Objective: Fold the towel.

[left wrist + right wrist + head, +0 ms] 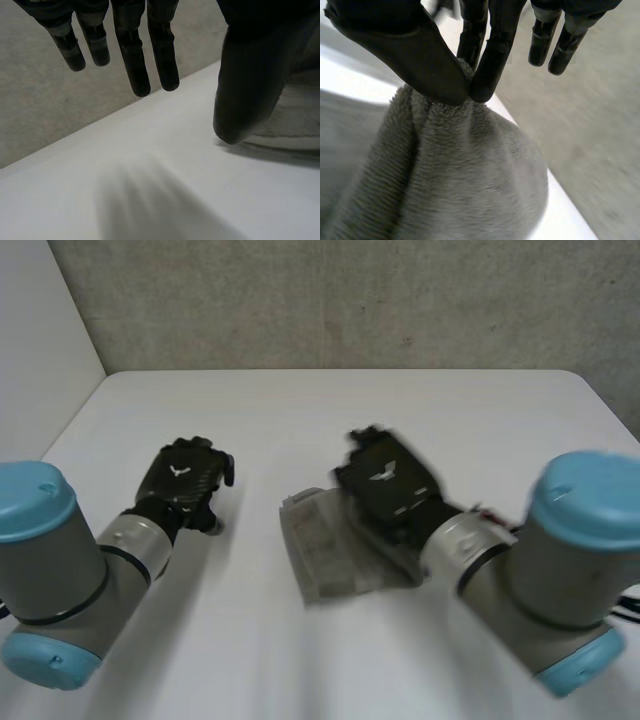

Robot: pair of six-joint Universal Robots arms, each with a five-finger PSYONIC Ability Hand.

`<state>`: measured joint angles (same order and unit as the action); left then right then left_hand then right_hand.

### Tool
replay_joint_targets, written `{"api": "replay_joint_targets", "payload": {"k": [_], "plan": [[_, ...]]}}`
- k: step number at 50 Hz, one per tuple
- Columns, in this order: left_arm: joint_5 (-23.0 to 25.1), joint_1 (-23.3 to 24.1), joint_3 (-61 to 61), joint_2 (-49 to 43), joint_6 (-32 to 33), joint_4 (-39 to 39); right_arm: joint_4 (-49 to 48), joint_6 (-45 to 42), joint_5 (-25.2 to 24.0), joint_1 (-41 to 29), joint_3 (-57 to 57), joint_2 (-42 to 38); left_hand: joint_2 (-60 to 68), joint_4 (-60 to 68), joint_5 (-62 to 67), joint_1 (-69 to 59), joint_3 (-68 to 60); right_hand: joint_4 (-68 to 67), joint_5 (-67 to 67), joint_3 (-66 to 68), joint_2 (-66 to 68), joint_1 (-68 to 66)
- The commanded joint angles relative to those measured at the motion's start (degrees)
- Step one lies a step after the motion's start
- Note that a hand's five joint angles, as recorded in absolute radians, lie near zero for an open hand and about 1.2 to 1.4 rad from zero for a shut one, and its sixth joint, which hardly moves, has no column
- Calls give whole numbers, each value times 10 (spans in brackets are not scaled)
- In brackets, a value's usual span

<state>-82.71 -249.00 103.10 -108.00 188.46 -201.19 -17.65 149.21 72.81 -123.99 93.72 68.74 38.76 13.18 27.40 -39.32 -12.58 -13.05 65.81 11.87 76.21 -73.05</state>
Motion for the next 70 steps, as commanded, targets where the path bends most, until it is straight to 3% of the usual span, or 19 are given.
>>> {"api": "replay_joint_targets", "payload": {"k": [1,9,10,11,12,13,16,21,29,34,43,49,56,70], "plan": [[1,-25,0,12,-37,0,-17,5,0,-94,-14,-62,-18,-32,-4,24,26,31,42,-19,38,-69],[1,-20,-3,10,-42,0,-28,4,3,-112,-16,-104,-18,-32,-4,24,26,31,42,-19,38,-69],[1,-18,-5,8,-42,0,-27,5,5,-108,-16,-98,-18,-32,-4,24,26,31,-186,-19,-190,158],[1,-18,-5,8,-42,0,-27,5,5,-107,-16,-98,-18,-32,-4,24,26,31,-188,-19,-192,160],[1,-16,-7,7,-43,0,-24,11,5,-101,-13,-85,-18,-32,-4,24,26,31,-516,-19,-520,488],[2,-13,-11,6,-44,-1,-25,19,5,-88,-7,-63,-18,-32,-4,24,26,31,-658,-19,-662,631],[2,3,-23,4,-55,0,-24,37,4,-71,-1,-39,-18,-32,-4,24,26,31,-658,-19,-662,631],[3,33,-43,2,-107,1,-19,170,-8,-5,29,40,-28,-32,-14,34,26,31,-658,-19,-662,631],[3,67,-91,-34,-176,2,36,271,-21,80,33,66,-30,-32,-16,35,26,31,-658,-19,-662,631],[2,107,-122,-65,-195,3,61,276,-22,118,19,46,-26,-32,-13,32,26,31,-658,-19,-662,631],[-2,146,-154,-136,-215,53,86,303,-19,125,-38,-39,-28,-32,-14,34,26,31,-658,-19,-662,631],[-18,149,-148,-157,-214,69,141,304,-29,124,-80,-106,-28,-32,-14,34,26,31,-658,-19,-662,631],[-83,147,-126,-157,-207,73,141,302,-32,118,-97,-138,-30,-32,-16,35,26,31,-658,-19,-662,631],[-91,142,-106,-151,-206,72,141,274,-28,109,-110,-163,-31,-32,-18,37,26,31,-658,-19,-662,631]]}}
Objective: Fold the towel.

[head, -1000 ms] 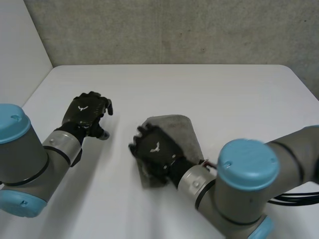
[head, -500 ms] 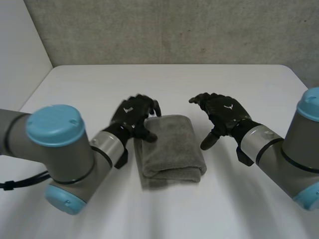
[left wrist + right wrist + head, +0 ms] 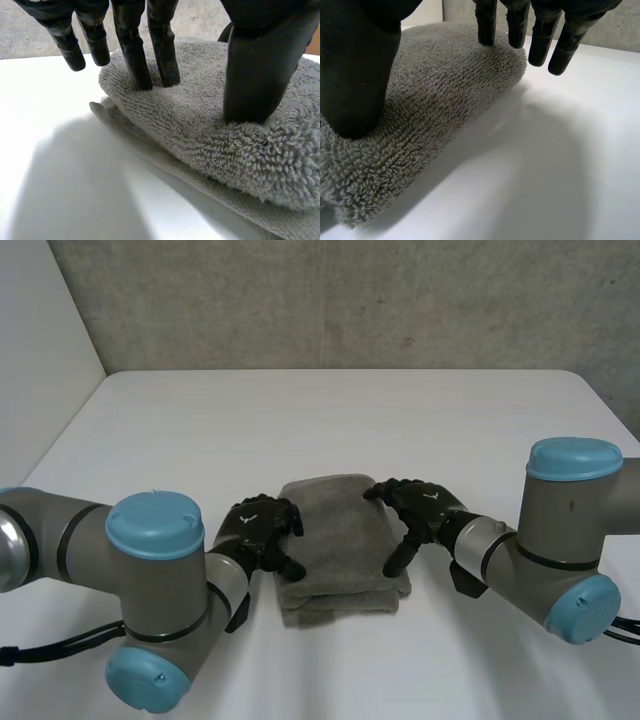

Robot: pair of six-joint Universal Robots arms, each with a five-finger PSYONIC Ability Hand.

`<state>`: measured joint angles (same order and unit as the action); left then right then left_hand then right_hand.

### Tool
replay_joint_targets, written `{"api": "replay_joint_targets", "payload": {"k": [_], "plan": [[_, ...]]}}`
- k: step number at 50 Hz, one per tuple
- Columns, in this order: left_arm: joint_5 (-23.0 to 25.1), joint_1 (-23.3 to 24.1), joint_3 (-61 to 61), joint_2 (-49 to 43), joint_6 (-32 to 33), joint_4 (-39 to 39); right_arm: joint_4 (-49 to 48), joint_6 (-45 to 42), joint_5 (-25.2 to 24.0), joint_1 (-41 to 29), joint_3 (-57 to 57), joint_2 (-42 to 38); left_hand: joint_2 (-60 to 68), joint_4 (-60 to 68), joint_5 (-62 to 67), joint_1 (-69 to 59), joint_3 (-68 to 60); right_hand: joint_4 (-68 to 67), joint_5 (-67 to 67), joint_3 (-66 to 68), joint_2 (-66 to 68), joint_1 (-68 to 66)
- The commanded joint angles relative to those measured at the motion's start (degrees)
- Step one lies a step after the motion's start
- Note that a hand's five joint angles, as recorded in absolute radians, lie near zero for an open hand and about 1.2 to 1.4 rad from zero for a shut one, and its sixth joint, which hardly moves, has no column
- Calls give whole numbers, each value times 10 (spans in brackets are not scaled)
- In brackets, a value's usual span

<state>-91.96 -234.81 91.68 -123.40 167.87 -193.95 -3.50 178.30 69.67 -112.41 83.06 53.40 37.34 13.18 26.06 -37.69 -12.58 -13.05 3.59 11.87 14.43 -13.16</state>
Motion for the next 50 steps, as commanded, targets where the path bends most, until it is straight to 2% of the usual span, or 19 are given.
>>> {"api": "replay_joint_targets", "payload": {"k": [1,8,11,13,14,16,18,19,21,24,26,27,29,34,37,50], "plan": [[1,1,8,3,0,0,0,-20,4,-10,-6,-14,-17,-32,-4,21,26,31,-36,-19,-44,32],[1,7,8,7,0,0,1,-24,9,-11,-5,-8,-22,-32,-9,26,26,31,-36,-19,-44,32],[0,7,8,11,0,0,2,-23,10,-11,1,22,-34,-32,-21,38,26,31,-36,-19,-44,32],[0,5,8,35,0,-2,0,-23,9,-11,11,71,-89,-32,-76,93,26,31,-36,-19,-44,32],[0,5,8,35,0,-2,0,-23,9,-11,11,72,-90,-32,-77,93,26,31,-36,-19,-44,32],[1,2,3,64,0,-4,-1,-22,11,-11,16,97,-220,-32,-207,223,26,31,-36,-19,-44,32],[1,0,-3,81,0,-4,-12,-20,21,-10,21,148,-249,-32,-236,253,26,31,-36,-19,-44,32],[1,0,-3,81,0,-4,-12,-20,21,-10,21,148,-249,-32,-237,253,26,31,-36,-19,-44,32],[1,-11,-9,114,1,-7,-24,-22,43,-5,21,193,-259,-32,-247,263,26,31,-36,-19,-44,32],[0,-29,-32,151,9,1,-29,-21,61,-3,18,211,-261,-32,-248,265,26,31,-36,-19,-44,32],[1,-36,-43,167,17,6,-36,-23,109,-3,13,241,-261,-32,-248,265,26,31,-36,-19,-44,32],[0,-46,-54,180,25,18,-36,-23,109,-3,13,241,-261,-32,-248,265,26,31,-36,-19,-44,32],[-5,-57,-64,190,31,34,-37,-24,157,-3,6,266,-261,-32,-248,265,26,31,-36,-19,-44,32],[-30,-87,-99,200,35,88,-24,-33,195,0,2,278,-261,-32,-248,265,26,31,-36,-19,-44,32],[-34,-105,-119,200,35,125,1,-45,199,4,0,278,-261,-32,-248,265,26,31,-36,-19,-44,32],[-27,-108,-144,201,35,186,37,-47,204,10,-6,268,-261,-32,-248,265,26,31,-36,-19,-44,32]]}}
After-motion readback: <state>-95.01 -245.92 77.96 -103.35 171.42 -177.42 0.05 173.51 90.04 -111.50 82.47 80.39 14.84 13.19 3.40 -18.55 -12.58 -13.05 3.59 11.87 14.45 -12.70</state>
